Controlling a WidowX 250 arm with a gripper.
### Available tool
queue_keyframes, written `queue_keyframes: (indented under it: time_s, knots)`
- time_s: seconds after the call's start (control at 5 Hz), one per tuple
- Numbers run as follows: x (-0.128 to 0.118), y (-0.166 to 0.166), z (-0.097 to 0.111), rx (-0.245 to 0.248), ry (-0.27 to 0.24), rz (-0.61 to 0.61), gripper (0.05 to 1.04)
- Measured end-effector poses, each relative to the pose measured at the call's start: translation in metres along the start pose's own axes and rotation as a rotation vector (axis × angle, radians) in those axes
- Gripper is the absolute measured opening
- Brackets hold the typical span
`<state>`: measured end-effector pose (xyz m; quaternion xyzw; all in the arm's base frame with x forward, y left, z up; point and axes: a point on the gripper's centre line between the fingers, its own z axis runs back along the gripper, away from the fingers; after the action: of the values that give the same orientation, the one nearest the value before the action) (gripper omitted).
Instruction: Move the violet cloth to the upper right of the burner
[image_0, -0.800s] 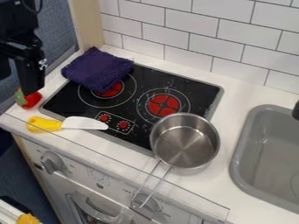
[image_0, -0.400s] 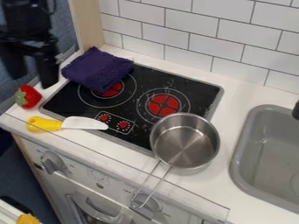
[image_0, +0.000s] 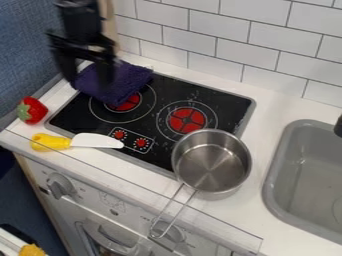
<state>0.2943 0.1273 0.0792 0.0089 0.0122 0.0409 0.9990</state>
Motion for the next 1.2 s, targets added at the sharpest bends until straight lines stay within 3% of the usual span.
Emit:
queue_keyframes:
  time_s: [0.2, 0.4, 0.6, 1.2]
  knots:
    - [0.03, 0.005, -0.018, 0.058, -0.021, -0.006, 1.001]
    - [0.057, 0.006, -0.034, 0.141, 0.0, 0.002, 1.001]
    - [0.077, 0.014, -0.034, 0.159, 0.007, 0.035, 1.001]
    - [0.086, 0.034, -0.047, 0.17, 0.079, 0.103, 1.001]
